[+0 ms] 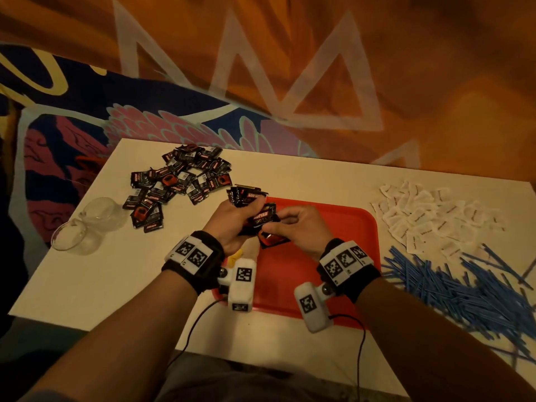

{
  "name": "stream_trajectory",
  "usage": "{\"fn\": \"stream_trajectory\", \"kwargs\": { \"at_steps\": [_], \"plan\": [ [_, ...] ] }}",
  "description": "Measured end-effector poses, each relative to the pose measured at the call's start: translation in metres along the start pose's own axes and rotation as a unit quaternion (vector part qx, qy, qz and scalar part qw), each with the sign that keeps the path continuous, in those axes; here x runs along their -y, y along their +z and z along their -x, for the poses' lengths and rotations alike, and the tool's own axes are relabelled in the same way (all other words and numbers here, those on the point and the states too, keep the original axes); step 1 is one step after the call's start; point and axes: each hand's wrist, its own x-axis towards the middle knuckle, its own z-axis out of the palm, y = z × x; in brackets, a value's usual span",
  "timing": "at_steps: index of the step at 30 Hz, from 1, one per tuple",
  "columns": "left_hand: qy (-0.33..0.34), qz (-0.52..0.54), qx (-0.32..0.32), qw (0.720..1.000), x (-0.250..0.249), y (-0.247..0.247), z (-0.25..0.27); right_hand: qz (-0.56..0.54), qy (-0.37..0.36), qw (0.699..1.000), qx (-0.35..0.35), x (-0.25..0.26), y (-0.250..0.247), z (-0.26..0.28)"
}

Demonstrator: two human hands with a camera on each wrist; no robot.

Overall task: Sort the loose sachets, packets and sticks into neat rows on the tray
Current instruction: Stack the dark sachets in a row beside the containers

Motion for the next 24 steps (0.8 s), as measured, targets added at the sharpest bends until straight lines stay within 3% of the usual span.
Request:
{"fn": "stream_trajectory", "kwargs": {
  "at_steps": [3, 9, 13, 16, 20, 24],
  "plan": [
    [-0.008, -0.005, 0.010, 1.000, 0.005, -0.010, -0.003, -0.015, 0.010, 1.000, 0.019, -0.007, -0.001, -0.005],
    [-0.091, 0.033, -0.009, 0.995, 0.006, -0.026, -0.030, -0.019, 0.036, 0.997, 0.067, -0.011, 0.004, -0.023],
    [-0.106, 0.003, -0.079, 0.991, 0.007, -0.043, -0.054, 0.071, 0.046, 0.996, 0.001, -0.033, 0.004, -0.049],
    [-0.132, 0.037, -0.070, 0.988, 0.003, -0.059, -0.067, 0.141, 0.088, 0.985, -0.055, -0.052, -0.001, -0.075],
    [-0.162, 0.046, -0.071, 0.983, 0.002, -0.083, -0.078, 0.250, 0.174, 0.948, -0.097, -0.071, -0.008, -0.113],
    [-0.177, 0.074, -0.092, 0.977, 0.005, -0.103, -0.092, 0.201, 0.255, 0.932, -0.160, -0.093, -0.003, -0.147]
  ]
}}
